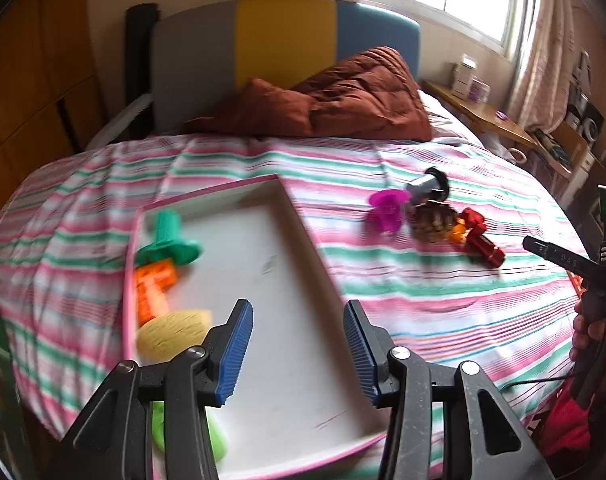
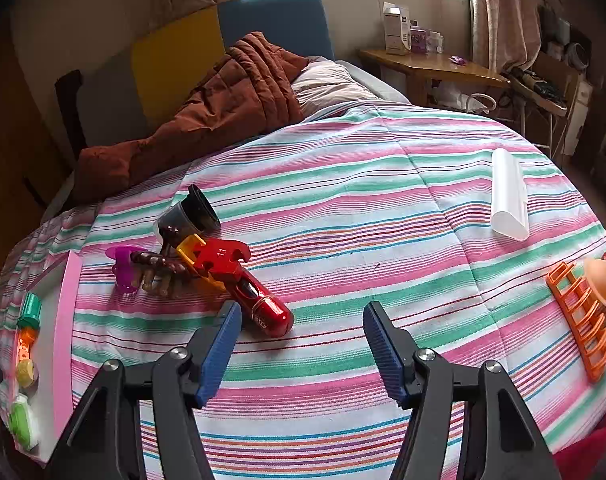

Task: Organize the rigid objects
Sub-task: 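Move both grippers toward the loose toys beside the tray, then grasp the magenta cup with the left gripper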

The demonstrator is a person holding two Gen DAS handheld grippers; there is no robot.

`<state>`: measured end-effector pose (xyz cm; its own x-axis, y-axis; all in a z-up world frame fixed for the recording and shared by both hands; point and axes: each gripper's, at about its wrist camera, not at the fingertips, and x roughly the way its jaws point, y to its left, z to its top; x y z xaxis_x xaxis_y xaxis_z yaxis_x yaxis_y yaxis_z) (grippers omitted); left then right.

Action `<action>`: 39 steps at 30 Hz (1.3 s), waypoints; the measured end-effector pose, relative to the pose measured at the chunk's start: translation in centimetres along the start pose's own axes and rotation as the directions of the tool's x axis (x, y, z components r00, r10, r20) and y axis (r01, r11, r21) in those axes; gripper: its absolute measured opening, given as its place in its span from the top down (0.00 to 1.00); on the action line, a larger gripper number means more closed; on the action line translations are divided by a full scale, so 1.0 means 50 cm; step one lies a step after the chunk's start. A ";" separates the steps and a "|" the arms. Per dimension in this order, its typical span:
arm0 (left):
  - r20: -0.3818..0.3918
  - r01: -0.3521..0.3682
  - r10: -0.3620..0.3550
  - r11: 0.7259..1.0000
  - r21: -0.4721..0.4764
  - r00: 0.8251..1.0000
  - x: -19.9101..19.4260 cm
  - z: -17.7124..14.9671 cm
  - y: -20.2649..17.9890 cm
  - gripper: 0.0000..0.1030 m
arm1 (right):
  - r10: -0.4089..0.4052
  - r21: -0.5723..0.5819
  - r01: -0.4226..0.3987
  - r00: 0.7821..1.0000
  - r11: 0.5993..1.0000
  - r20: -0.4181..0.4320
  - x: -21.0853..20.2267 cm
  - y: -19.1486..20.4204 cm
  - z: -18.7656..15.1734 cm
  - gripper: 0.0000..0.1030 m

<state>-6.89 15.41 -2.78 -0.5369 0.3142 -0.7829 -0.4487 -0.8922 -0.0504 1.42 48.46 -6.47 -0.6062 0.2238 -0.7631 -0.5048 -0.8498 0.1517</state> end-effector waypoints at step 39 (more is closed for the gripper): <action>-0.172 0.074 -0.061 0.995 0.068 0.983 0.401 0.203 -0.187 0.58 | 0.030 0.021 -0.029 0.999 0.999 -0.022 0.011 -0.022 0.011 0.33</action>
<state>-20.72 33.35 -11.73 -0.3772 0.3077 -0.8735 -0.5347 -0.8425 -0.0658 1.28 49.78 -6.72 -0.6071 0.1879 -0.7721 -0.4995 -0.8459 0.1869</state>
